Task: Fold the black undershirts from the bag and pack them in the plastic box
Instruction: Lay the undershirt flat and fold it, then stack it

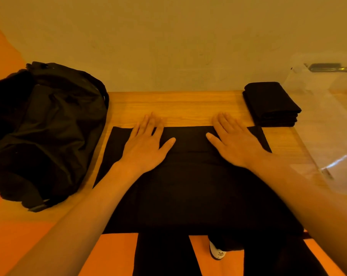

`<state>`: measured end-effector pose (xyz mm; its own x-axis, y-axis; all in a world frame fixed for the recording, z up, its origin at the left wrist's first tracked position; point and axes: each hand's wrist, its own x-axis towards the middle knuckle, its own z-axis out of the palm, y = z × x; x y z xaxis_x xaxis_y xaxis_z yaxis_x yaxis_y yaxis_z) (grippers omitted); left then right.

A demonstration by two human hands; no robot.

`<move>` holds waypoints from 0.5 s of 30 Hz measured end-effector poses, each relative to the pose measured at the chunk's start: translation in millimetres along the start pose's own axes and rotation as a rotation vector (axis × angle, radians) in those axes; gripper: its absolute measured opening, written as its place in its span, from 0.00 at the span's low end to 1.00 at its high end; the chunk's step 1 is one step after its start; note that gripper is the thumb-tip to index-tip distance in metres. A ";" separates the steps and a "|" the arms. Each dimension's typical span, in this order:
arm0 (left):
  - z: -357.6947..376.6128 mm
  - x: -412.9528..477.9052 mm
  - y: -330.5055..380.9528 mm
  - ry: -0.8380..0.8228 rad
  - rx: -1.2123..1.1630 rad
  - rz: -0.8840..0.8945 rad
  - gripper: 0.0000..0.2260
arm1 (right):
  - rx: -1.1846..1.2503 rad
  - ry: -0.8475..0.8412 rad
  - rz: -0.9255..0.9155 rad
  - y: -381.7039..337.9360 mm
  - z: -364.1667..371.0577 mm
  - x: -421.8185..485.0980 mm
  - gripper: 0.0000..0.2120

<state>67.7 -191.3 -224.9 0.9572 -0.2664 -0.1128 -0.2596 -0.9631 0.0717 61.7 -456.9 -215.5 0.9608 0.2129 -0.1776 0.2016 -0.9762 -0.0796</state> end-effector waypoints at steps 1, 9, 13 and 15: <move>4.1 -1.4 -5.1 0.001 0.008 -0.009 0.35 | 0.000 -0.001 0.016 2.4 3.8 -1.5 0.36; 1.2 -4.8 -8.1 -0.003 0.042 -0.035 0.36 | -0.071 0.019 0.047 -0.1 0.5 -4.7 0.41; -6.1 -5.9 15.8 0.083 0.056 0.005 0.32 | -0.050 0.147 -0.028 -28.7 4.7 -3.8 0.37; 0.9 -7.9 20.7 0.046 0.079 0.020 0.31 | -0.042 0.111 -0.032 -35.4 12.4 -1.7 0.39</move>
<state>54.6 -209.1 -223.5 0.9563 -0.2848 -0.0664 -0.2858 -0.9583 -0.0052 50.6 -422.2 -224.5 0.9685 0.2402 -0.0659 0.2379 -0.9704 -0.0417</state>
